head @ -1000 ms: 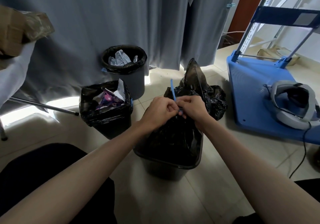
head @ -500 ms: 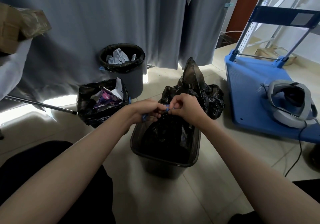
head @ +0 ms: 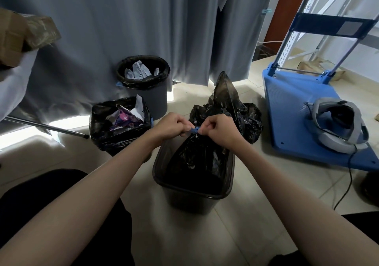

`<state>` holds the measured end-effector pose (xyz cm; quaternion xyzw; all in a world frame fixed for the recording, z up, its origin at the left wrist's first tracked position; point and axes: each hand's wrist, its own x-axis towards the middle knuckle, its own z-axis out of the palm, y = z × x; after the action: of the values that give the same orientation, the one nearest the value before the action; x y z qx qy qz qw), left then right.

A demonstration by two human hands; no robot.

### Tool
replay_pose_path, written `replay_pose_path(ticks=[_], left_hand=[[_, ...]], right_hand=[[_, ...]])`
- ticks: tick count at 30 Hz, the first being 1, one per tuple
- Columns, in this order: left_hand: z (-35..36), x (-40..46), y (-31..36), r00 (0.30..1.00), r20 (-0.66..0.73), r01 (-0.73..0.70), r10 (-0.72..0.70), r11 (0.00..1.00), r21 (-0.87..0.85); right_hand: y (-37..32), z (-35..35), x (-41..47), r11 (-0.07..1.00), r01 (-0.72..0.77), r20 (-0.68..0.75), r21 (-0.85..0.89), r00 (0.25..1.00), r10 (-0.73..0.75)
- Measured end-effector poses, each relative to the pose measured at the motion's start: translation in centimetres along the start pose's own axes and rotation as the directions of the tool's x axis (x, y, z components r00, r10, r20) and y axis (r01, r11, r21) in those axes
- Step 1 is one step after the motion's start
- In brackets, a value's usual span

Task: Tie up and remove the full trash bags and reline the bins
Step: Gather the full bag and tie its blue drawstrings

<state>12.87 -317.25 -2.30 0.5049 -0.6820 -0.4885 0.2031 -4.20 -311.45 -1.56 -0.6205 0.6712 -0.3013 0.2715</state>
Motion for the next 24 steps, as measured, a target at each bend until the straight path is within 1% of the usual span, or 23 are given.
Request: replay_pose_path(ticks=[2, 3, 6, 12, 16, 18, 20, 22, 23, 24], left_hand=[[0.3, 0.0, -0.1, 0.99, -0.105, -0.076, 0.092, 0.987, 0.144], [0.4, 0.1, -0.1, 0.983, -0.14, -0.088, 0.116, 0.978, 0.192], [0.7, 0.5, -0.6, 0.963, -0.214, -0.101, 0.164, 0.955, 0.279], [1.3, 1.3, -1.7, 0.952, -0.237, -0.093, 0.196, 0.919, 0.384], [1.9, 1.7, -2.4, 0.95, -0.248, -0.08, 0.189, 0.916, 0.392], [1.8, 1.7, -2.4, 0.958, -0.22, -0.083, 0.183, 0.914, 0.397], [1.3, 1.6, -2.5, 0.977, -0.149, -0.089, 0.15, 0.931, 0.355], [0.3, 1.5, -2.5, 0.993, -0.063, -0.079, 0.102, 0.954, 0.29], [-0.1, 1.3, -2.2, 0.996, -0.01, -0.087, 0.094, 0.956, 0.279], [-0.5, 1.0, -1.9, 0.994, 0.063, -0.101, 0.087, 0.959, 0.264]], right_hand=[[0.0, -0.6, 0.1, 0.999, -0.033, 0.054, 0.01, 0.998, 0.032], [0.1, -0.8, 0.1, 0.999, -0.047, 0.081, 0.014, 0.996, 0.046], [0.1, -1.4, -0.1, 0.997, -0.071, 0.162, 0.003, 0.984, 0.07], [0.1, -2.3, -0.6, 0.994, -0.091, 0.344, -0.057, 0.933, 0.105], [0.2, -2.4, -0.9, 0.992, -0.091, 0.421, -0.092, 0.899, 0.122], [0.3, -2.4, -1.0, 0.992, -0.083, 0.412, -0.095, 0.904, 0.115], [0.5, -2.5, -1.0, 0.993, -0.086, 0.334, -0.079, 0.936, 0.108], [0.9, -2.5, -1.1, 0.996, -0.063, 0.241, -0.066, 0.968, 0.077], [0.9, -2.5, -1.1, 0.996, -0.057, 0.226, -0.075, 0.971, 0.073], [0.8, -2.4, -1.3, 0.994, -0.051, 0.242, -0.094, 0.968, 0.072]])
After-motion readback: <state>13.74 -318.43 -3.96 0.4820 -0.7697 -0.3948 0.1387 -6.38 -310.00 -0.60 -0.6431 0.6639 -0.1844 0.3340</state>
